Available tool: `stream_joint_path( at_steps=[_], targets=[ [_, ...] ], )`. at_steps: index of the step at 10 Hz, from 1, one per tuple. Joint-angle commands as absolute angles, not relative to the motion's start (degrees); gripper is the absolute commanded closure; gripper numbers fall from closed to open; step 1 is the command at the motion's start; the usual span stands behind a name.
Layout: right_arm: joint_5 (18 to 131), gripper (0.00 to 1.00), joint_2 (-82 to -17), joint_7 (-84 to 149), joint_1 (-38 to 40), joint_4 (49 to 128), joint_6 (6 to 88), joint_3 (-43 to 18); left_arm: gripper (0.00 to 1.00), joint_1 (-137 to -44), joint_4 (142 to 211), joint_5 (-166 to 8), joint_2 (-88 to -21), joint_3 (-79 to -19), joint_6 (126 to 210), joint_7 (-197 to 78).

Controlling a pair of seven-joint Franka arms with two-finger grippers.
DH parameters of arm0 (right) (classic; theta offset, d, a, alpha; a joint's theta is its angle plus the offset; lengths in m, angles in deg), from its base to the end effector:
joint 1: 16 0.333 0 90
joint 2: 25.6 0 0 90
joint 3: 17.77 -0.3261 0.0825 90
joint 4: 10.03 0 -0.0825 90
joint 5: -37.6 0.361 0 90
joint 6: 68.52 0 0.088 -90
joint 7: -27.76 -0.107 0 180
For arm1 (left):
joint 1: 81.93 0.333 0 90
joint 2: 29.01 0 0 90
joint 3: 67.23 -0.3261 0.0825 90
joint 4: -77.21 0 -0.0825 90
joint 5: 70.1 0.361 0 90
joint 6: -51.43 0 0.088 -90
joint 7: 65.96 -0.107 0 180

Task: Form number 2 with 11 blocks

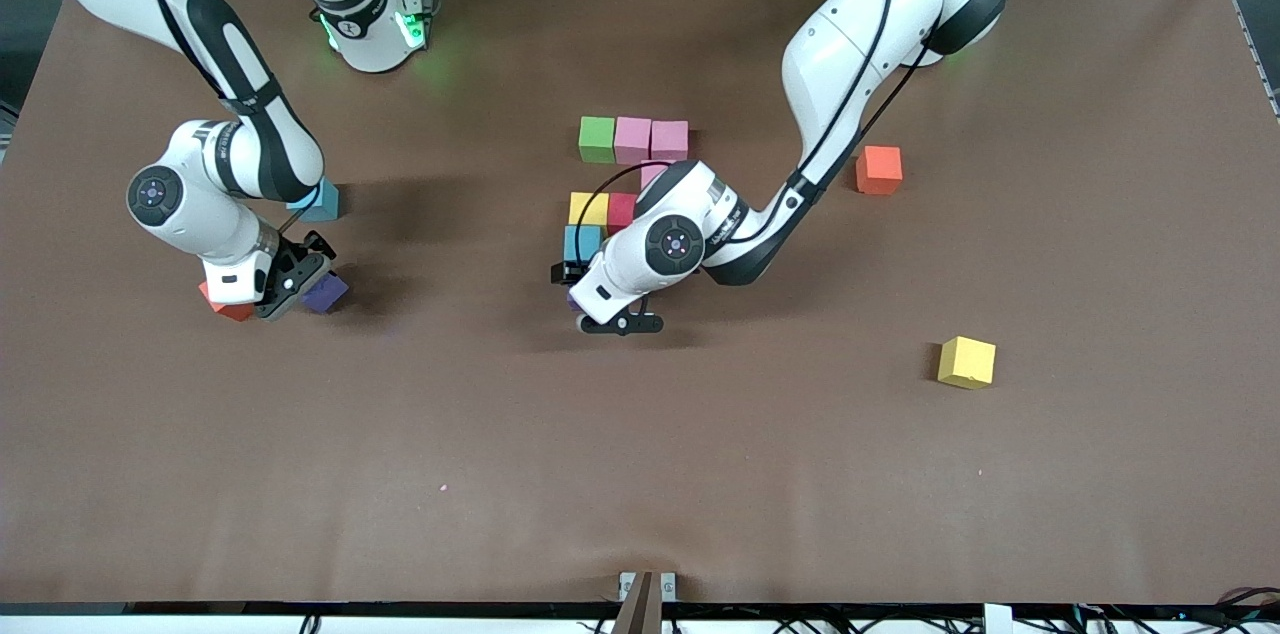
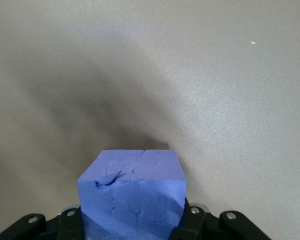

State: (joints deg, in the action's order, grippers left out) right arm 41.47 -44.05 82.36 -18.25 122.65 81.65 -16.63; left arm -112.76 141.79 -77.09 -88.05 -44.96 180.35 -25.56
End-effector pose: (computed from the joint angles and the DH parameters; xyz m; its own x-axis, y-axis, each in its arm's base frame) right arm 0.5132 -0.0321 0.2315 0.6706 0.7417 0.0114 0.7417 -0.6701 -0.0293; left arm 0.5403 -0.5501 0.2342 0.9791 0.0105 -0.2029 0.0885 -0.9209 0.3796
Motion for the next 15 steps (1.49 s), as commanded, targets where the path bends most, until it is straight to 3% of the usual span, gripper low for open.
stream_joint_path(
  at_steps=[1, 5, 10, 12, 15],
  targets=[
    [41.5, 0.64, -43.4, 83.1, -18.9, 122.7, 81.0, -17.2, 0.00, -112.0, 142.6, -78.4, -82.2, -46.0, 175.7, -25.5],
    [41.5, 0.64, -43.4, 83.1, -18.8, 122.7, 81.0, -17.2, 0.00, -106.0, 147.8, -76.7, -71.8, -46.1, 164.0, -25.6],
    [41.6, 0.65, -42.6, 80.5, -16.5, 118.4, 75.6, -17.2, 0.00, -96.6, 177.4, -70.4, -50.7, -46.0, 164.1, -26.8],
    [41.6, 0.64, -43.5, 72.1, -10.6, 115.9, 75.6, -17.1, 0.00, -93.2, 189.1, -70.4, -41.7, -45.6, 164.5, -31.3],
    [44.4, 0.64, -46.4, 62.2, -3.8, 111.8, 75.8, -17.1, 0.00, -92.0, 198.9, -70.4, -34.3, -45.5, 164.4, -33.2]
  ],
)
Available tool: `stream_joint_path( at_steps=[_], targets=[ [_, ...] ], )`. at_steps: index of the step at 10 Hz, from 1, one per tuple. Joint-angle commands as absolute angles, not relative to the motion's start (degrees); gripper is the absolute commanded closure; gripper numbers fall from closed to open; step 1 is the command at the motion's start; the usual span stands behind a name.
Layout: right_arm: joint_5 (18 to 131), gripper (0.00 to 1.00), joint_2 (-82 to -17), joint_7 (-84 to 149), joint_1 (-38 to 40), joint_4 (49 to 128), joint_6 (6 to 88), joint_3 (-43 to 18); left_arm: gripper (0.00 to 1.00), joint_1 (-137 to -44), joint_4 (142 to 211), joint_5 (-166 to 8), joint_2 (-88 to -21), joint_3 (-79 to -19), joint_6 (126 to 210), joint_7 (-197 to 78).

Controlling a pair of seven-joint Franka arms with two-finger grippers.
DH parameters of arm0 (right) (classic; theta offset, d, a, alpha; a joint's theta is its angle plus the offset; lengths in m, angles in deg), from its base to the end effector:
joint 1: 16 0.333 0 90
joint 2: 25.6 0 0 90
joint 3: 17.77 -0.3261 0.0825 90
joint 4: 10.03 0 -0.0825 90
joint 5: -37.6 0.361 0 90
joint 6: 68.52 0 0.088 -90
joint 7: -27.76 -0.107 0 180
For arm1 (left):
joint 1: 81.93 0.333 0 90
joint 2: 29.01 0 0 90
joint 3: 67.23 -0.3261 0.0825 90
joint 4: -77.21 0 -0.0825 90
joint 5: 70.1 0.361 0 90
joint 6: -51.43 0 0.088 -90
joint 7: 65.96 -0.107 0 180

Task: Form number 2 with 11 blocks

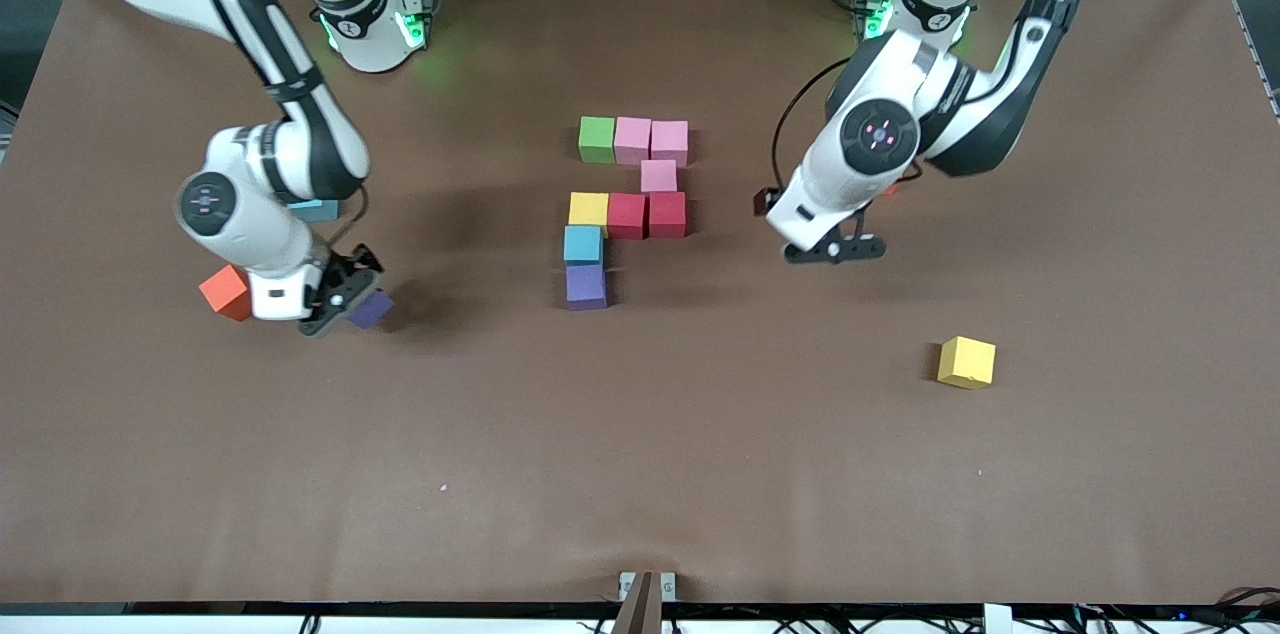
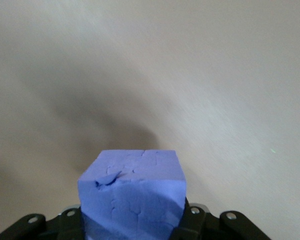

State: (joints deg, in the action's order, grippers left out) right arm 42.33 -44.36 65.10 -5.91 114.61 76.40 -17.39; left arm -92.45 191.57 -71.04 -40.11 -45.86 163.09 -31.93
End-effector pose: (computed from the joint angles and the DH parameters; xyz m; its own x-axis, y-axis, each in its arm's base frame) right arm 0.5474 0.0929 0.2700 0.7280 0.6838 0.0484 0.6852 -0.7280 -0.0222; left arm 0.4657 -0.2833 0.3771 0.9710 0.0490 -0.2339 0.0366 -0.9977 -0.0571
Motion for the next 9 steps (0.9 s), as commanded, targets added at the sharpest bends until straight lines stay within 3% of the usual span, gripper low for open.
stream_joint_path(
  at_steps=[1, 4, 7, 9],
  targets=[
    [46.5, 0.64, -47.2, 61.2, -2.8, 109.8, 75.3, -17.1, 0.00, -91.8, 200.9, -70.4, -33.2, -45.6, 164.4, -34.5],
    [57.2, 0.64, -50.6, 59.8, 3.8, 102.7, 75.2, -17.1, 0.00, -90.5, 207.4, -70.4, -30.3, -45.4, 165.2, -36.3],
    [58.3, 0.64, -57.0, 53.8, 8.7, 92.1, 75.0, -16.6, 0.00, -90.3, 211.9, -70.6, -27.9, -45.5, 168.0, -40.7],
    [57.9, 0.65, -59.2, 41.3, 12.2, 85.4, 68.8, -16.5, 0.00, -90.2, 214.4, -71.1, -27.8, -45.6, 170.5, -42.0]
  ],
)
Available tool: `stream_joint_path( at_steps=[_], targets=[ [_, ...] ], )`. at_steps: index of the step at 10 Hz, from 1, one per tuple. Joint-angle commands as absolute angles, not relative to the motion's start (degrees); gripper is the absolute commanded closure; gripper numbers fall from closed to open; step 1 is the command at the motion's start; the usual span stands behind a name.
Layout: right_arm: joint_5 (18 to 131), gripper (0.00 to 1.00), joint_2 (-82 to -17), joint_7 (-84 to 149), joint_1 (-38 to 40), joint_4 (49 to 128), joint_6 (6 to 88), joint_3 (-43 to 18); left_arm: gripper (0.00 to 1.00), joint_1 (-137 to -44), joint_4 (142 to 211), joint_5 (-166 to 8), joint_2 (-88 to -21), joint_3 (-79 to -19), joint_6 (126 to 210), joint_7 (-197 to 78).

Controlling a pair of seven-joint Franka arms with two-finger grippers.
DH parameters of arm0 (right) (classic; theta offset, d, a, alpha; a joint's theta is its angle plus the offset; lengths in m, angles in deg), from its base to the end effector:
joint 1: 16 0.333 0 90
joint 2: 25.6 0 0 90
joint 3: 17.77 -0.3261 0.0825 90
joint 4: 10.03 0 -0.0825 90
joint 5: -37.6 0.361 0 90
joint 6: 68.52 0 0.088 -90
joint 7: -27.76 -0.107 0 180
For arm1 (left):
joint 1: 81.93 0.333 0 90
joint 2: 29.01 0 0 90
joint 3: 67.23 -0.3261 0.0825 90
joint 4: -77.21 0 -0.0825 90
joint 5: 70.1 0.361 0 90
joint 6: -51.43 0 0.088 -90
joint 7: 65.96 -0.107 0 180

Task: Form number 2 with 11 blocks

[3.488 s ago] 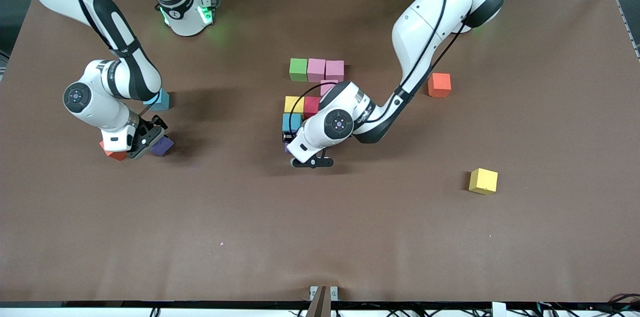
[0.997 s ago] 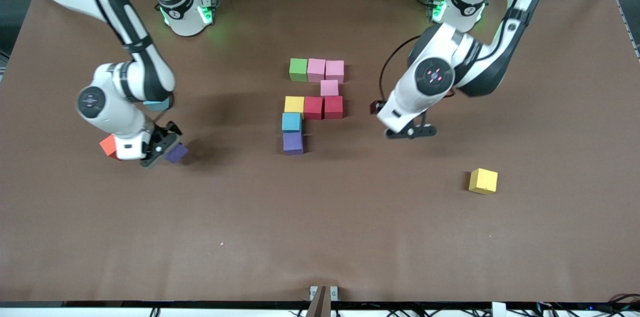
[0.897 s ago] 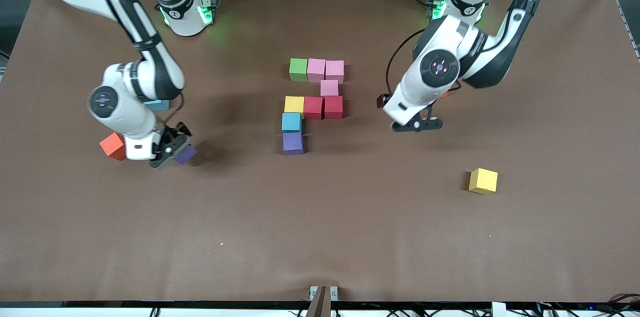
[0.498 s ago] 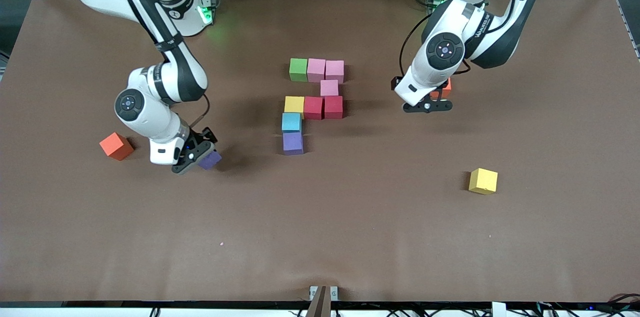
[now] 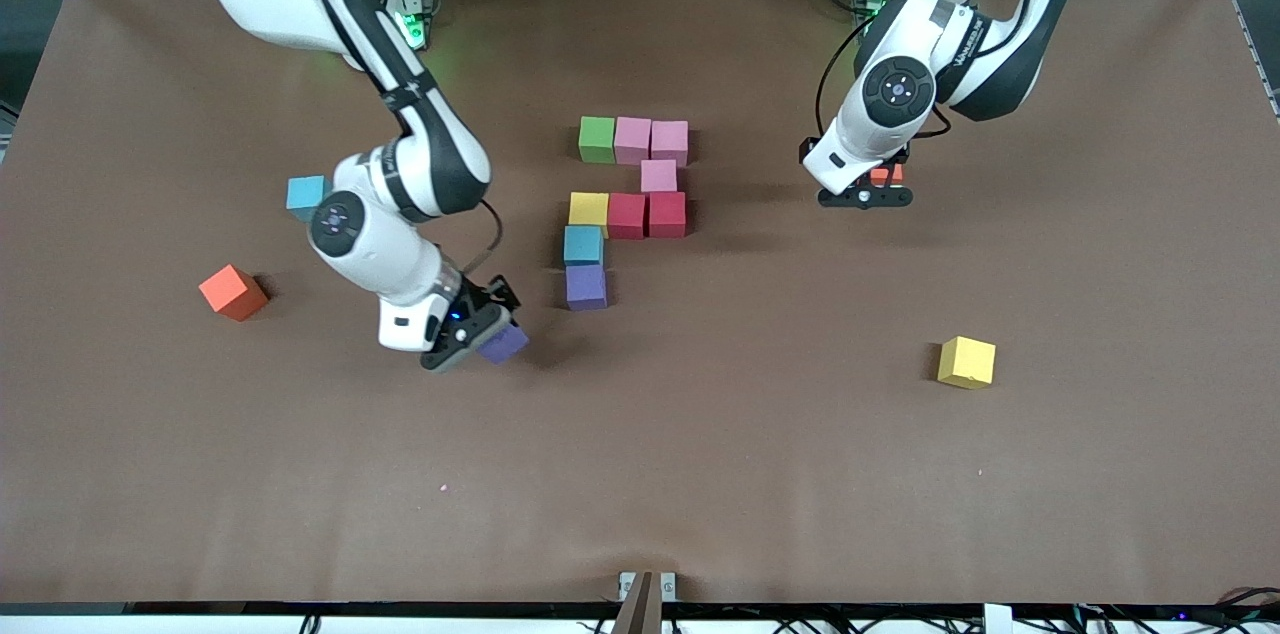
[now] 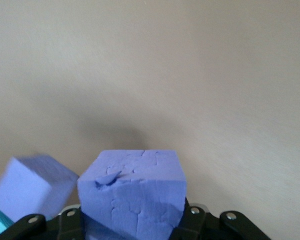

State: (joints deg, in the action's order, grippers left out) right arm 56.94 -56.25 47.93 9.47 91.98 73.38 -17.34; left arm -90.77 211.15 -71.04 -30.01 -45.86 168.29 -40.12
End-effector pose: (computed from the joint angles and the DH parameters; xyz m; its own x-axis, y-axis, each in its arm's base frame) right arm 0.6005 0.2799 0.2959 0.8489 0.4877 0.2037 0.5222 -0.8335 -0.1808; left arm 0.3905 -0.2284 0.3325 0.9570 -0.0472 -0.2862 -0.0843 -0.9894 -0.1186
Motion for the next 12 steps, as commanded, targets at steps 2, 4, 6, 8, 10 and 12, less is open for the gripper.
stream_joint_path(
  at_steps=[2, 4, 6, 8, 10, 12],
  targets=[
    [57.8, 0.65, -61.4, 35.1, 14.0, 81.3, 66.8, -15.7, 0.00, -87.8, 215.3, -71.1, -26.6, -46.0, 170.9, -44.4],
    [58.0, 0.65, -61.8, 33.8, 15.1, 80.9, 66.9, -15.7, 0.00, -84.1, 214.6, -71.1, -27.2, -46.0, 171.0, -50.7],
    [57.7, 0.65, -63.1, 26.1, 18.9, 78.4, 66.9, -15.5, 0.00, -83.6, 213.4, -71.2, -28.5, -46.0, 171.0, -51.2],
    [56.2, 0.65, -63.5, 25.5, 21.0, 77.9, 67.0, -15.4, 0.00, -82.5, 214.3, -71.2, -28.7, -46.0, 170.7, -52.1],
    [47.0, 0.65, -63.9, 32.5, 23.3, 76.0, 66.7, -15.6, 0.00, -78.7, 215.8, -71.2, -30.2, -46.0, 170.2, -56.0],
    [46.4, 0.66, -63.9, 43.1, 25.7, 75.9, 66.9, -15.7, 0.00, -74.6, 217.0, -72.7, -32.4, -46.0, 170.3, -56.7]
  ],
)
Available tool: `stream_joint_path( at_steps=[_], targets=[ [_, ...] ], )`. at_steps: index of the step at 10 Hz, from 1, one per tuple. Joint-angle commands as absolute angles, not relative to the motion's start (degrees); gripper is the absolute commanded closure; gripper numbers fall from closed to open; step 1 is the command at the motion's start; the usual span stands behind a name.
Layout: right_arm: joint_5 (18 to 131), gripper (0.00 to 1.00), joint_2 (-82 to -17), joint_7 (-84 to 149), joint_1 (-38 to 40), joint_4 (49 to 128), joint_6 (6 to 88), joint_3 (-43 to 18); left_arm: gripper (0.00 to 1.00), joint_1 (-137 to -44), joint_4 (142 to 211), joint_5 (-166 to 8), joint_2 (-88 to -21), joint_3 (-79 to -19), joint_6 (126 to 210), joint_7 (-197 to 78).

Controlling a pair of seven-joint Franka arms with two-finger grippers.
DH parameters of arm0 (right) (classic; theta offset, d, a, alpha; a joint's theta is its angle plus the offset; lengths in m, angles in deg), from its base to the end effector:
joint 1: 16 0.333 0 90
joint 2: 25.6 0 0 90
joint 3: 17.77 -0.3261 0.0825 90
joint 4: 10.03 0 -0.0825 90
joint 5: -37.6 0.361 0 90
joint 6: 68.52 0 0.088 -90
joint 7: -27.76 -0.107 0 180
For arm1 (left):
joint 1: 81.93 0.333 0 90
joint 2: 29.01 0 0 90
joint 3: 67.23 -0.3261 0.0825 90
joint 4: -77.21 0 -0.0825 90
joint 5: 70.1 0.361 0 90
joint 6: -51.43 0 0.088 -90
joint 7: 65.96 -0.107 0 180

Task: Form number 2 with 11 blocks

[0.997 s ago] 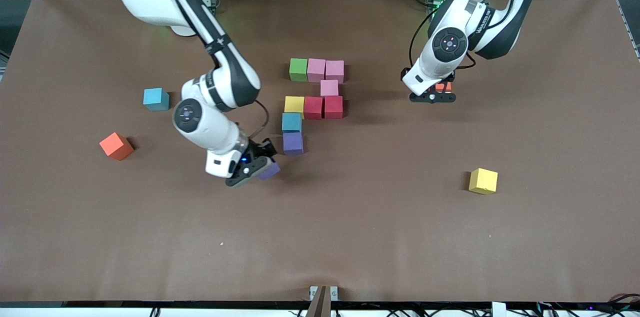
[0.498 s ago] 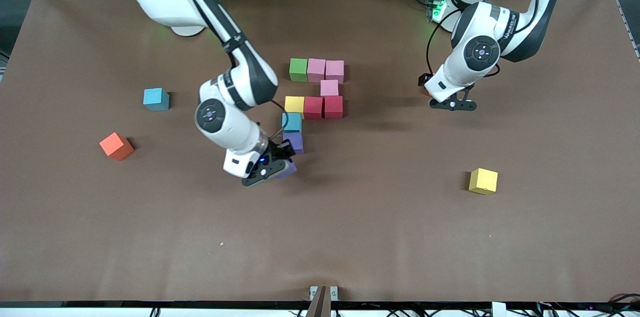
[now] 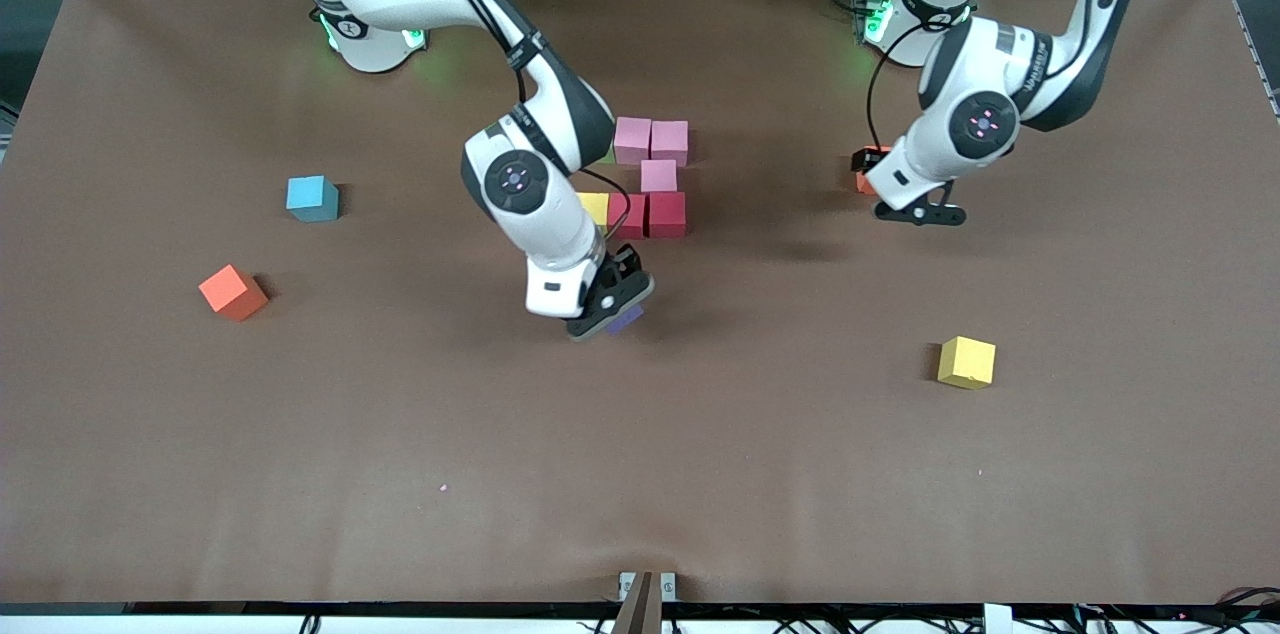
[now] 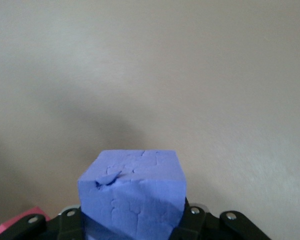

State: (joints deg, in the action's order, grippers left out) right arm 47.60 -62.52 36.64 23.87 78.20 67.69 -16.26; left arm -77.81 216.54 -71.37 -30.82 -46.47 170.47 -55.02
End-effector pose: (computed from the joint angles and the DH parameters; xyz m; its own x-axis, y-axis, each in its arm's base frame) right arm 0.5546 0.4457 0.3159 0.7447 0.6360 0.2023 0.6614 -0.7438 -0.0963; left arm 0.4067 -0.1231 0.2956 0.9253 -0.0717 -0.3725 -0.0957 -0.9943 -0.0464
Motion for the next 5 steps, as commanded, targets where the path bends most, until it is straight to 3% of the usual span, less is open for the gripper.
stream_joint_path(
  at_steps=[1, 5],
  targets=[
    [46.1, 0.66, -64.5, 51.1, 26.4, 74.8, 67.3, -15.6, 0.00, -73.9, 217.0, -72.7, -33.6, -46.0, 170.3, -56.7],
    [46.7, 0.70, -67.3, 61.8, 28.4, 74.6, 65.9, -15.8, 0.00, -73.8, 216.3, -77.6, -37.6, -46.0, 170.3, -55.6]
  ],
)
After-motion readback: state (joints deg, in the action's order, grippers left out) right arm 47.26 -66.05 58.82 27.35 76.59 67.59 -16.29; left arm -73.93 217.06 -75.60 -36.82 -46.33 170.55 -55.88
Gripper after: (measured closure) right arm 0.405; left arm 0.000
